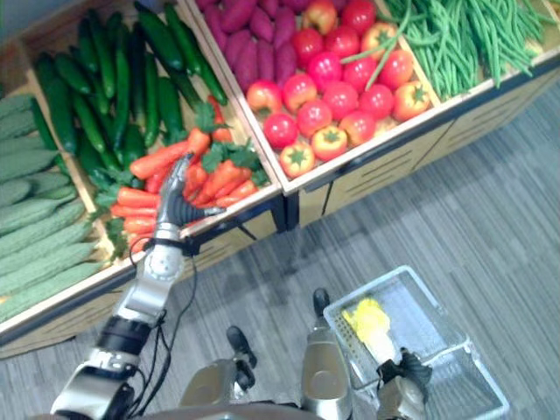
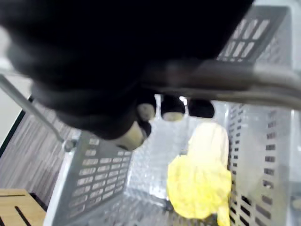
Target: Pick vegetable in the basket
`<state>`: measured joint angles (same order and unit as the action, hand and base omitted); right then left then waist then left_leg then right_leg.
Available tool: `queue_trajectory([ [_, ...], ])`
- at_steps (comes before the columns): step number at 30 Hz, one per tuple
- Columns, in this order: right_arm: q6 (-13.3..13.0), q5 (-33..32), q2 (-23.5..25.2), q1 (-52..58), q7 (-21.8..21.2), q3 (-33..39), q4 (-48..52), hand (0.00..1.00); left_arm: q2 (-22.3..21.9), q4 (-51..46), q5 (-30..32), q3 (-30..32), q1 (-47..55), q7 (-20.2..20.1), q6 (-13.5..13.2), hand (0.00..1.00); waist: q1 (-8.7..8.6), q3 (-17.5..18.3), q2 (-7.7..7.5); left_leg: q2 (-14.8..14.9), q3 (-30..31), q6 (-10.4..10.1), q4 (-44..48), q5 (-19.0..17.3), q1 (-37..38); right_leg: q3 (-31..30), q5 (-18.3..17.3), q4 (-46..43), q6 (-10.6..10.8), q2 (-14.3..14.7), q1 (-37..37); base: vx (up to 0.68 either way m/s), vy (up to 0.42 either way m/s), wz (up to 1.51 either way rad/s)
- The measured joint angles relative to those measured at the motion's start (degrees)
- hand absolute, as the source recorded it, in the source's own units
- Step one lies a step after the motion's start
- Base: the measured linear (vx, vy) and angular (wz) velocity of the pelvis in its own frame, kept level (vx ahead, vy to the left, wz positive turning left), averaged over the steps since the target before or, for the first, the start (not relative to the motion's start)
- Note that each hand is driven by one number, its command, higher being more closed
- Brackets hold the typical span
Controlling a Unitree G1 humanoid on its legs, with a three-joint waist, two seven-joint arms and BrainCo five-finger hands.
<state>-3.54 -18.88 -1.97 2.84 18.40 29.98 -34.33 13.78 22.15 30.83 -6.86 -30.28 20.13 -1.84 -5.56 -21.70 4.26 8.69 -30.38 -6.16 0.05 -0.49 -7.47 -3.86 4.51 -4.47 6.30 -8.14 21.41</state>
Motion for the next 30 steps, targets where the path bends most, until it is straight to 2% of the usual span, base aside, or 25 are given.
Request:
queue_trajectory([
  [2, -0.5, 0.0, 0.4, -0.4, 0.4, -1.8, 3.5, 1.0, 1.6, 2.6, 0.3, 1.2, -3.6, 1.3, 0.1, 0.0, 0.14, -1.7, -0.34, 0.0, -0.7, 0.0, 0.1, 0.1, -1.4, -0.5, 0.6, 0.1, 0.0, 0.0, 1.5, -0.02, -0.012, -0.09],
  [3, -0.7, 0.0, 1.0, -0.4, 0.7, -2.5, 5.1, 1.0, 2.3, 3.3, 0.5, 1.7, -5.7, 2.1, 0.4, 1.0, 0.34, -2.0, -0.55, 0.2, -1.8, -0.1, 0.2, 0.2, -1.9, -0.7, 0.8, 0.1, 0.0, 0.0, 2.4, 0.01, -0.008, -0.06],
  [8, -2.4, -0.2, 2.1, -0.7, 1.0, -6.6, 8.7, 1.0, 3.1, 9.4, 2.4, 7.4, -16.6, 5.2, 0.8, 1.0, 0.62, -4.1, -2.06, 0.7, -4.9, -0.1, 1.5, 0.1, -4.1, -2.2, 1.4, 0.2, 0.2, 0.0, 4.4, 0.01, -0.002, -0.08],
  [12, -2.6, -1.8, 1.9, -0.7, 1.0, -7.0, 9.0, 1.0, 3.6, 10.9, 2.5, 10.2, -21.7, 5.2, 1.9, 1.0, 0.62, -4.9, -2.59, 1.8, -6.8, -0.1, 3.2, -0.9, -4.8, -2.0, 1.6, 0.5, 0.3, 0.1, 4.4, 0.01, -0.011, 0.01],
  [19, -2.6, -4.0, 1.9, 0.2, 0.9, -8.1, 10.1, 1.0, 2.6, 12.3, 2.5, 7.2, -19.6, 1.7, 5.6, 1.0, 0.97, -5.2, -3.02, 2.7, -8.7, -0.1, 4.4, -0.8, -1.7, -0.1, 1.6, 0.5, 0.4, 0.0, 0.8, 0.04, 0.004, 0.04],
  [20, -2.6, -4.1, 2.0, 0.7, 0.9, -8.4, 10.5, 1.0, 2.4, 10.8, 2.5, 5.8, -18.0, 0.8, 6.5, 1.0, 1.1, -5.2, -3.01, 2.8, -8.7, -0.1, 4.2, -0.8, -0.5, 0.4, 1.5, 0.5, 0.4, 0.0, -0.6, 0.01, 0.012, 0.1],
  [23, -2.5, -4.0, 2.0, 2.6, 0.7, -8.5, 10.7, 1.0, 2.1, 3.3, 3.2, 3.5, -14.0, 0.2, 6.5, 1.0, 2.09, -5.1, -2.99, 2.8, -8.6, -0.1, 3.9, -0.9, 2.1, 2.0, 1.2, 0.5, 0.4, -0.1, -3.6, 0.01, 0.017, 0.13],
  [26, -2.4, -3.8, 2.4, 4.8, -0.1, -8.4, 10.6, 1.0, 2.3, -3.9, 4.8, 3.5, -9.7, 0.2, 6.5, 1.0, 2.99, -3.5, -2.89, 2.4, -8.2, -0.1, 3.0, -0.9, 4.6, 3.3, 0.4, 0.5, 0.3, -0.5, -6.1, 0.0, 0.015, 0.11],
  [30, -2.3, -2.3, 3.1, 6.3, -1.0, -7.6, 6.4, 1.0, 2.2, -8.4, 5.1, 3.5, -2.8, 0.2, 5.9, 1.0, 2.32, 2.5, -2.38, 1.5, -6.9, -0.1, 1.8, -0.8, 7.1, 4.1, -0.6, 1.1, 0.4, -0.9, -9.1, 0.04, 0.017, 0.09],
])
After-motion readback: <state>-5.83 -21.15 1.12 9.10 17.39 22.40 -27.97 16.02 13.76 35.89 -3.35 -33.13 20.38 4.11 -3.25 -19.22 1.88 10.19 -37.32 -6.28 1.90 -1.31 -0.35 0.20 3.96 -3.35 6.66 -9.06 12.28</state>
